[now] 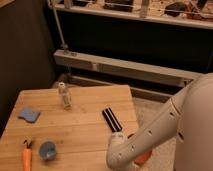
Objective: Push the ceramic bowl across the table
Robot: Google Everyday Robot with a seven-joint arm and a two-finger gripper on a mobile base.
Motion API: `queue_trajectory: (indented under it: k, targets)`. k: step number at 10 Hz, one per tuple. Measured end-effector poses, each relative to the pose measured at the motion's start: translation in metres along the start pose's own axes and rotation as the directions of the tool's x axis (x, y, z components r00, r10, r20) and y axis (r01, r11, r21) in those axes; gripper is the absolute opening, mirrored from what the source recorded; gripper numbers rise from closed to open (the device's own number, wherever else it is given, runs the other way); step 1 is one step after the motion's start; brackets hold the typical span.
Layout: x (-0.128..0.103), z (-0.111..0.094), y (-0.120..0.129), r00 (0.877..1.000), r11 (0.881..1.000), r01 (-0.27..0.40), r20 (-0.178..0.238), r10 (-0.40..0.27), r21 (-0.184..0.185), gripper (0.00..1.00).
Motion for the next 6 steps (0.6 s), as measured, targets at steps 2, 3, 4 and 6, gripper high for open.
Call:
queue_trajectory:
  k: [2, 3, 4, 6]
  targets:
    - [0.019, -0.001, -0.018, 0.998, 0.996, -0.065, 0.014, 0.064, 0.054, 0.65]
    - [0.019, -0.007, -0.025, 0.995, 0.993, -0.092, 0.034, 0.089, 0.08, 0.65]
    - [0.012, -0.025, -0.043, 0.987, 0.977, -0.148, 0.092, 0.135, 0.154, 0.65]
    - [-0.006, -0.05, -0.057, 0.963, 0.948, -0.233, 0.188, 0.194, 0.217, 0.65]
